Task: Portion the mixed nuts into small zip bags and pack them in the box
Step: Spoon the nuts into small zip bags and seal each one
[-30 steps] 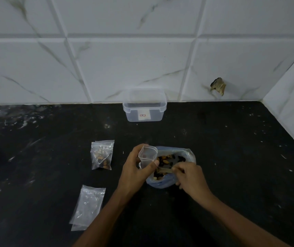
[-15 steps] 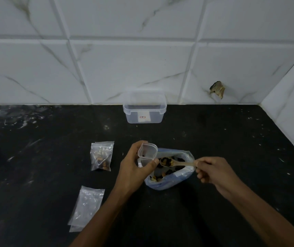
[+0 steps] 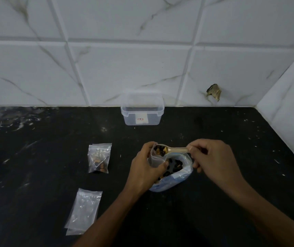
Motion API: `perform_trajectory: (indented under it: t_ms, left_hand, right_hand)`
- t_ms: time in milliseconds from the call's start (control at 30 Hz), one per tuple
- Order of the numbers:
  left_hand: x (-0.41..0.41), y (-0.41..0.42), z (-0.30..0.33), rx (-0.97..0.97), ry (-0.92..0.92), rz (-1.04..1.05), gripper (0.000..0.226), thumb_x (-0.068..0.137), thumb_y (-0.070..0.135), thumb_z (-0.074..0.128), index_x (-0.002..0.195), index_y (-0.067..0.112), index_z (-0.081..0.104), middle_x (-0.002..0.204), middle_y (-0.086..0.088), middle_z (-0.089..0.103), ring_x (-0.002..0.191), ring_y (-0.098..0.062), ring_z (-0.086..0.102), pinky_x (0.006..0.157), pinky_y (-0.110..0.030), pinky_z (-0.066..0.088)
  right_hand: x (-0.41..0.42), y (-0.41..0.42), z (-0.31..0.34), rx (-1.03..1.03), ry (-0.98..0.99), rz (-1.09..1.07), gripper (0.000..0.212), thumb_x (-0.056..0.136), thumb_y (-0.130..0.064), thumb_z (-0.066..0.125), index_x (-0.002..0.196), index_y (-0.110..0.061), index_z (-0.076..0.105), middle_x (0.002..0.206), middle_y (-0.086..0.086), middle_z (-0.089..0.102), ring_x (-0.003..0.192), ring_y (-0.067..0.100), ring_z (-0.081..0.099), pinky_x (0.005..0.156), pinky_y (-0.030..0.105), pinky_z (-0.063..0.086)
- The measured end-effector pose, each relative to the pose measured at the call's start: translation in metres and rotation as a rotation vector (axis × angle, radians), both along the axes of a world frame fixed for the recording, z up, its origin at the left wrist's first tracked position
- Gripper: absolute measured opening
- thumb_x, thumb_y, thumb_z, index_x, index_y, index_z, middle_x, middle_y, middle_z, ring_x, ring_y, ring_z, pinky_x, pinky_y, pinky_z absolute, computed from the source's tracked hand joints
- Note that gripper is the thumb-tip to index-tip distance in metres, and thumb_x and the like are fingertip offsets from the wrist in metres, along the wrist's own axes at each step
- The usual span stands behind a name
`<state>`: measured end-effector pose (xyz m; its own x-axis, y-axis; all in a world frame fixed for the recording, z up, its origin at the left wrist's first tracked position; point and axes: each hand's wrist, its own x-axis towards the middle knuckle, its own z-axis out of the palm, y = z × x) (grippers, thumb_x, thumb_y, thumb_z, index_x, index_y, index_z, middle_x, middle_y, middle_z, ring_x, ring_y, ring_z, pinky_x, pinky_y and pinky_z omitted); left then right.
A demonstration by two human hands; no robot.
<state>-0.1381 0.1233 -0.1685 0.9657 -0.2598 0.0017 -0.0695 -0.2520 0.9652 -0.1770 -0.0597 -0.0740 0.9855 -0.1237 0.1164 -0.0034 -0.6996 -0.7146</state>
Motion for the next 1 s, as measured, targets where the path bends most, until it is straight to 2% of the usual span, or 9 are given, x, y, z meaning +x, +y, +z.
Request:
perform_trajectory:
  t_ms: [100, 233, 333, 433, 533, 633, 700, 833, 1000]
  left_hand:
    - [0.001, -0.004, -0.003, 0.03, -0.009, 0.029, 0.048, 0.078, 0.029, 0.077, 0.115, 0.043, 0.049, 0.111, 0.012, 0.064, 0.105, -0.001, 0.06, 0.089, -0.03, 0.056]
    - [0.003, -0.008, -0.007, 0.057, -0.007, 0.057, 0.046, 0.078, 0.028, 0.079, 0.105, 0.047, 0.048, 0.113, 0.009, 0.064, 0.109, -0.005, 0.06, 0.095, -0.036, 0.053]
    - [0.003, -0.005, -0.007, 0.036, 0.025, 0.052, 0.045, 0.079, 0.027, 0.078, 0.114, 0.038, 0.052, 0.113, 0.009, 0.064, 0.105, -0.001, 0.061, 0.088, -0.026, 0.054]
    - [0.003, 0.004, -0.004, -0.03, 0.063, 0.062, 0.044, 0.081, 0.023, 0.076, 0.115, 0.035, 0.052, 0.111, 0.012, 0.063, 0.099, 0.009, 0.06, 0.073, -0.013, 0.053]
    - [0.002, 0.018, -0.01, -0.048, 0.051, 0.119, 0.044, 0.08, 0.023, 0.076, 0.116, 0.037, 0.054, 0.112, 0.013, 0.063, 0.1, 0.005, 0.061, 0.074, -0.014, 0.053]
    - [-0.002, 0.029, -0.017, -0.064, 0.063, 0.136, 0.048, 0.077, 0.034, 0.077, 0.119, 0.037, 0.054, 0.116, 0.01, 0.063, 0.105, -0.003, 0.063, 0.08, -0.024, 0.056]
    - [-0.004, 0.034, -0.02, -0.062, 0.079, 0.134, 0.047, 0.079, 0.031, 0.077, 0.119, 0.039, 0.054, 0.117, 0.011, 0.063, 0.106, -0.003, 0.063, 0.08, -0.024, 0.056]
    - [-0.005, 0.038, -0.025, -0.048, 0.085, 0.144, 0.048, 0.082, 0.025, 0.077, 0.121, 0.037, 0.053, 0.118, 0.013, 0.062, 0.107, 0.001, 0.061, 0.078, -0.017, 0.054]
    - [-0.005, 0.035, -0.027, -0.031, 0.069, 0.147, 0.05, 0.081, 0.024, 0.077, 0.117, 0.046, 0.05, 0.12, 0.014, 0.059, 0.107, 0.004, 0.058, 0.081, -0.019, 0.053]
  right_hand:
    - [-0.009, 0.012, -0.01, -0.374, -0.278, 0.225, 0.006, 0.08, -0.007, 0.068, 0.082, -0.013, 0.07, 0.072, -0.002, 0.062, 0.056, 0.007, 0.057, 0.051, 0.016, 0.048]
    - [-0.018, 0.016, -0.022, -0.647, -0.372, 0.426, 0.009, 0.079, -0.014, 0.058, 0.079, -0.012, 0.066, 0.073, 0.002, 0.061, 0.053, 0.007, 0.056, 0.046, 0.018, 0.049]
    - [-0.019, 0.014, -0.019, -0.624, -0.408, 0.386, 0.023, 0.084, -0.016, 0.047, 0.079, -0.01, 0.068, 0.073, 0.002, 0.062, 0.054, 0.008, 0.057, 0.047, 0.02, 0.051]
    - [-0.014, 0.004, -0.011, -0.345, -0.398, 0.184, 0.01, 0.082, -0.01, 0.06, 0.085, -0.009, 0.069, 0.076, -0.001, 0.063, 0.061, 0.005, 0.058, 0.055, 0.016, 0.051]
    - [-0.006, -0.01, -0.02, -0.172, -0.229, -0.013, 0.007, 0.084, -0.01, 0.063, 0.084, -0.013, 0.07, 0.07, -0.009, 0.062, 0.059, 0.003, 0.059, 0.058, 0.022, 0.052]
    - [-0.002, -0.02, -0.055, -0.215, 0.018, -0.047, 0.009, 0.089, -0.009, 0.063, 0.086, -0.015, 0.068, 0.074, -0.007, 0.061, 0.064, 0.004, 0.059, 0.062, 0.02, 0.051]
    - [0.0, -0.02, -0.078, -0.241, 0.098, -0.023, 0.009, 0.09, -0.01, 0.062, 0.089, -0.017, 0.066, 0.081, -0.006, 0.06, 0.069, 0.003, 0.058, 0.065, 0.02, 0.051]
    - [0.004, -0.008, -0.101, -0.293, 0.071, -0.003, 0.009, 0.091, -0.011, 0.06, 0.091, -0.017, 0.067, 0.081, -0.007, 0.057, 0.07, 0.001, 0.054, 0.06, 0.017, 0.046]
    - [0.006, 0.005, -0.106, -0.291, 0.021, 0.029, 0.011, 0.092, -0.01, 0.06, 0.087, -0.014, 0.068, 0.075, -0.011, 0.052, 0.065, 0.0, 0.051, 0.057, 0.014, 0.039]
